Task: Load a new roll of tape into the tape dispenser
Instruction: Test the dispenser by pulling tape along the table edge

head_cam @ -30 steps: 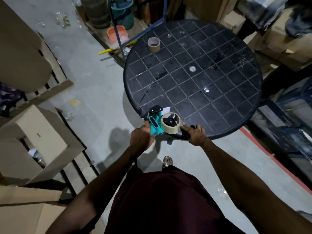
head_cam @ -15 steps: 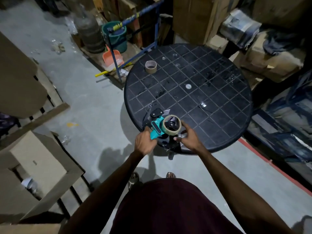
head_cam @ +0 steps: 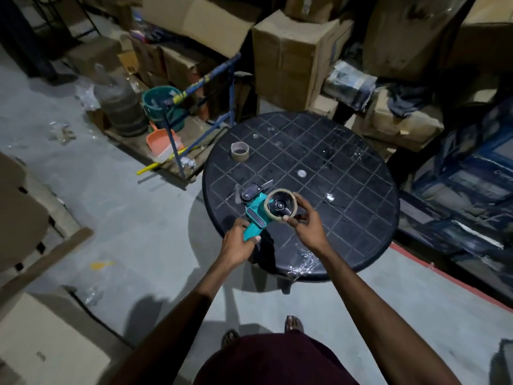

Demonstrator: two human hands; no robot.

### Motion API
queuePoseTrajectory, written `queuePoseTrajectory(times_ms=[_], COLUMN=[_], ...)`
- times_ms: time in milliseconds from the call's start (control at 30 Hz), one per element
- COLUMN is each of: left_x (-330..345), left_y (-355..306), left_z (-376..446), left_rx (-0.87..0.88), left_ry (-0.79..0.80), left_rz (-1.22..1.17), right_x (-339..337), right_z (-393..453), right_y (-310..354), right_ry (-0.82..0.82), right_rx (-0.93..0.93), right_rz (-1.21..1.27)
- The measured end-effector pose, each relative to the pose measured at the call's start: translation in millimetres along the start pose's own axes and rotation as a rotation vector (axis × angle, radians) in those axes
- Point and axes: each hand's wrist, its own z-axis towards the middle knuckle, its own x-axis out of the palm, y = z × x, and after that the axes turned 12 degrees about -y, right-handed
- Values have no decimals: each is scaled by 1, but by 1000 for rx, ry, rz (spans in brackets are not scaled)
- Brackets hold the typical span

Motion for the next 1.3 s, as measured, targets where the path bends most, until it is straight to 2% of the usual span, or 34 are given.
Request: queuePoseTrajectory(times_ms=[267, 433, 633, 833, 967, 1300], left_x=[-22, -19, -20, -20, -7, 28], left_y=[-13, -29, -32, -23, -13, 21], left_z=[35, 67, 107, 144, 155, 240], left_rx=[-41, -24, -13, 22, 6, -56], left_ry=[126, 239, 235, 264, 350, 548], left_rz=[-153, -148, -62, 4, 57, 125], right_x=[15, 11, 21, 44, 57, 96], right_z=[7, 29, 64, 86, 88, 135], right_y=[31, 32, 22, 1, -16, -47], right_ry=[-133, -191, -209, -221, -323, -490], right_rx=[-10, -43, -75, -10, 36, 301], right_rz=[9, -18, -2, 32, -33, -70])
